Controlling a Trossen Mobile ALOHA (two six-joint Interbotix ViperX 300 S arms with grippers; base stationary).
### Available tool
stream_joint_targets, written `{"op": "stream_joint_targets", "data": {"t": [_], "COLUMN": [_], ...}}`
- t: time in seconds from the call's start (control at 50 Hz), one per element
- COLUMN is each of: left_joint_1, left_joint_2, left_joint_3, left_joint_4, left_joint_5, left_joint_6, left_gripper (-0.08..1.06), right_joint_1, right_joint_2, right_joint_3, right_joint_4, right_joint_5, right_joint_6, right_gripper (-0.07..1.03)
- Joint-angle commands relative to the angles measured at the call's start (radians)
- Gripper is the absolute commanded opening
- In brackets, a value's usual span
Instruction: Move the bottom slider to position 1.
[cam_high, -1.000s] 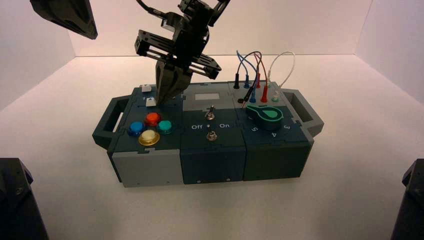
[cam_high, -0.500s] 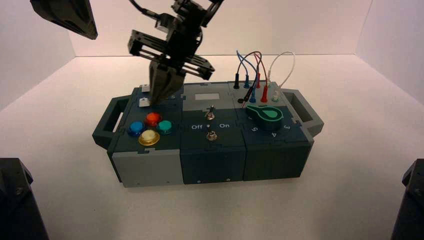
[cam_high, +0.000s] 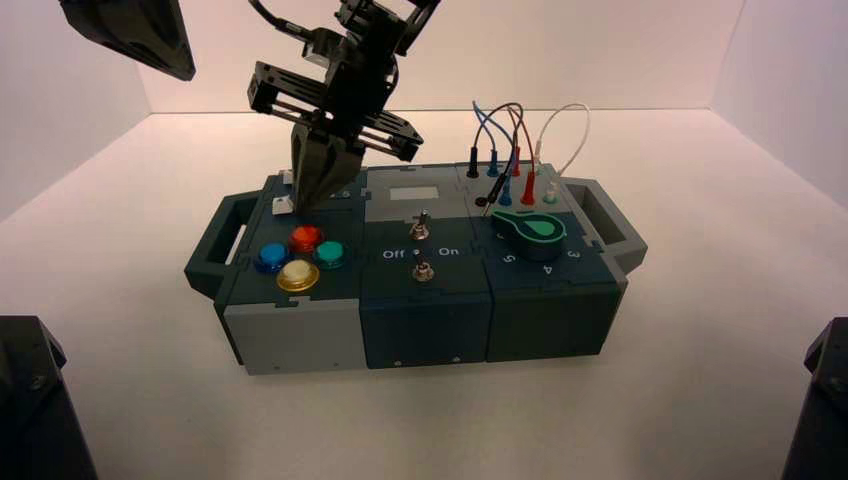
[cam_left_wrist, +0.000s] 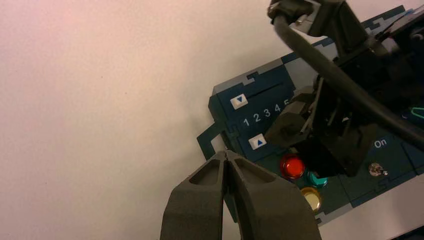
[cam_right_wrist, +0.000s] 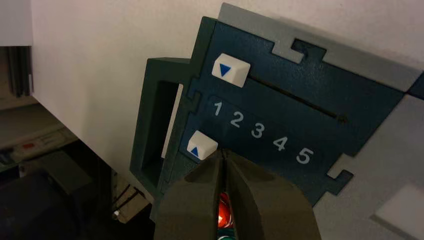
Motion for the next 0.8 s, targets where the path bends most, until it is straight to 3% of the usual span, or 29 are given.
{"op": "stream_joint_targets", "data": {"t": [0.02,0.8], "left_joint_1": [-0.002,-0.008], "left_joint_2": [-0.005,-0.008], "left_joint_3": [-0.011,-0.008], "left_joint_4": [0.0,-0.003], "left_joint_5": [-0.005,-0.008], "left_joint_6": [0.002,-0.003], "left_gripper": [-0.03,-0.03], "right_joint_1": [0.002,-0.005], "right_joint_2": [-0.072,-0.215], "right_joint_3": [0.012,0.12], "right_joint_4": [-0.009,-0.025], "right_joint_5": [-0.005,-0.044], "right_joint_6": [-0.002,0.002], "right_gripper": [-0.02,-0.02]}}
